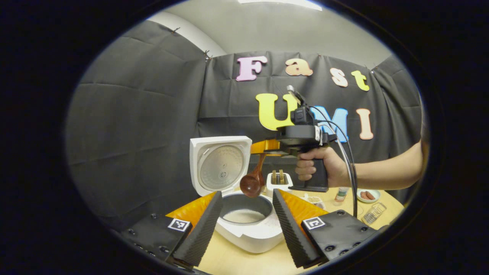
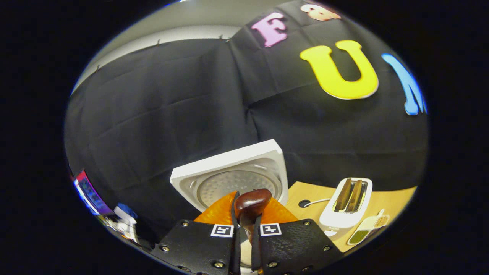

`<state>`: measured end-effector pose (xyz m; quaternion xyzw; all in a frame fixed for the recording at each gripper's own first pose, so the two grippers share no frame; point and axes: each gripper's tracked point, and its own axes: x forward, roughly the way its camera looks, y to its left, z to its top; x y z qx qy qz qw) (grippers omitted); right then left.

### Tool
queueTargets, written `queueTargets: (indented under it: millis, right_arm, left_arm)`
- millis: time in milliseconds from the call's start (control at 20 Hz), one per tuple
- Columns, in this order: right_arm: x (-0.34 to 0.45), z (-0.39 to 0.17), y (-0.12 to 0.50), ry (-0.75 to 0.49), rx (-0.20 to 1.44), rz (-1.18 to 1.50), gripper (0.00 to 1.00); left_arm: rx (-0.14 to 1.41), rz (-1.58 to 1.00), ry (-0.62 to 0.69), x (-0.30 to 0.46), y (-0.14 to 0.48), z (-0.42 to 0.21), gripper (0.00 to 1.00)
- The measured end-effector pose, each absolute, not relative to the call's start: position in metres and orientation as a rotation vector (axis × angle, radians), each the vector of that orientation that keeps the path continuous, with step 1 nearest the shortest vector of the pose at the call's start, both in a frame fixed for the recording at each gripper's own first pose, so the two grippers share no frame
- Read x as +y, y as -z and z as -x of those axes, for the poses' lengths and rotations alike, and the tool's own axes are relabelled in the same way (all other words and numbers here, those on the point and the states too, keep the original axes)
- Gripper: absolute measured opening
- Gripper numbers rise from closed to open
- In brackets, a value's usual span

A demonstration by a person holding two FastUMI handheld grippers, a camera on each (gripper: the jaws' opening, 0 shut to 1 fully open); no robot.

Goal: Close the left gripper, press the button to open the rice cooker; take a wooden spoon from the chopstick holder with the right hand, scoop a spoonful of rice and pour it into the rice cooker, then put the wooden spoon back into the chopstick holder.

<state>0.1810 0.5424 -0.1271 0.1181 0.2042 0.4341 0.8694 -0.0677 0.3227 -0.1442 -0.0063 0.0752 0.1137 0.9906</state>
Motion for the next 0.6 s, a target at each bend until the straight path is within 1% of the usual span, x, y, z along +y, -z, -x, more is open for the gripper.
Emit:
queueTargets:
  millis: [50, 100, 150, 350, 400, 500, 600]
  right_arm:
    - [0.532, -0.185, 0.125, -0.887, 0.453, -0.321, 0.11]
    - [0.521, -0.190, 0.124, -0.863, 0.479, -0.388, 0.11]
    - [0.510, -0.194, 0.123, -0.835, 0.496, -0.449, 0.11]
    - [0.462, -0.202, 0.122, -0.752, 0.525, -0.583, 0.11]
    - [0.452, -0.201, 0.121, -0.736, 0.525, -0.595, 0.11]
    - [0.428, -0.199, 0.118, -0.709, 0.514, -0.622, 0.11]
    - [0.405, -0.197, 0.111, -0.683, 0.502, -0.665, 0.11]
  left_arm:
    - [0.151, 0.012, -0.223, 0.321, 0.144, 0.065, 0.92]
    - [0.151, 0.012, -0.215, 0.318, 0.144, 0.065, 0.95]
    - [0.150, 0.010, -0.210, 0.315, 0.142, 0.062, 0.92]
    - [0.137, 0.006, -0.175, 0.301, 0.135, 0.053, 0.92]
    - [0.137, 0.006, -0.165, 0.297, 0.134, 0.050, 0.89]
    - [0.135, 0.005, -0.141, 0.288, 0.133, 0.044, 0.95]
    - [0.133, 0.001, -0.114, 0.275, 0.130, 0.037, 0.88]
